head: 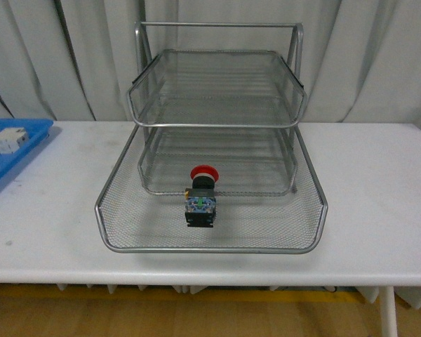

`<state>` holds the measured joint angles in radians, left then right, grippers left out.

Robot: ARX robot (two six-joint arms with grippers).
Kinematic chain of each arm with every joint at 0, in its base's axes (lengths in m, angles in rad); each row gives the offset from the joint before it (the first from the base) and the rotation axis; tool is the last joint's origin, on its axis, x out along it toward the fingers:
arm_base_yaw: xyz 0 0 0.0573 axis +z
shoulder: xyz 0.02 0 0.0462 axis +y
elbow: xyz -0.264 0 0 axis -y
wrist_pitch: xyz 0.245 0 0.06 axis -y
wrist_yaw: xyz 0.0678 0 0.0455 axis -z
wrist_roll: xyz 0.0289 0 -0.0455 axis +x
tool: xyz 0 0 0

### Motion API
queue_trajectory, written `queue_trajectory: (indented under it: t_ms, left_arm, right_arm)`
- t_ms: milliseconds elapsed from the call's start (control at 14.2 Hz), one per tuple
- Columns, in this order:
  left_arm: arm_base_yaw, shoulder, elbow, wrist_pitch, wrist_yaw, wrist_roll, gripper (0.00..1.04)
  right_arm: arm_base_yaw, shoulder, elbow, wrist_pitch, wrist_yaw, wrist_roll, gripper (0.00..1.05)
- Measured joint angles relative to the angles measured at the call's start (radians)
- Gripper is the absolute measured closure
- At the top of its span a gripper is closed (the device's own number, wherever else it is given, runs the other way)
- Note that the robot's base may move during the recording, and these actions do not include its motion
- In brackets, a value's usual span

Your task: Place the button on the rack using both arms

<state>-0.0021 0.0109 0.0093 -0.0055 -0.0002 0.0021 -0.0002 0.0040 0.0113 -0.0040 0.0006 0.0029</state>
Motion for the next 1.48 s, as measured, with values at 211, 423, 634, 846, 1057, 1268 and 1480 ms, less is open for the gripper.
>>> queue_trajectory:
  t_ms: [211,423,634,846,1057,1268,1480]
  left_arm:
    - [0.000,-0.002,0.000,0.002,0.000,0.000,1.03]
    - [0.000,-0.002,0.000,0.002,0.001,-0.002,0.67]
    - [0.000,-0.002,0.000,0.002,0.000,-0.002,0.31]
    - [0.000,-0.002,0.000,0.002,0.000,-0.002,0.07]
    - [0.000,-0.002,0.000,0.002,0.000,-0.002,0.07]
    - [0.000,-0.002,0.000,0.002,0.000,-0.002,0.07]
    - [0.000,-0.002,0.000,0.002,0.000,-0.002,0.07]
  right_arm:
    - [0.000,0.000,0.000,0.000,-0.001,0.000,0.06]
    - [-0.084,0.192,0.035,0.017,-0.278,-0.066,0.06]
    - [0.077,0.652,0.116,0.285,-0.272,-0.053,0.06]
    - [0.160,1.123,0.213,0.433,-0.208,0.042,0.26]
    - [0.266,1.495,0.351,0.434,-0.142,0.190,0.64]
    - [0.389,1.688,0.478,0.431,-0.128,0.298,0.99]
    - [0.472,1.894,0.697,0.426,-0.063,0.337,1.03]
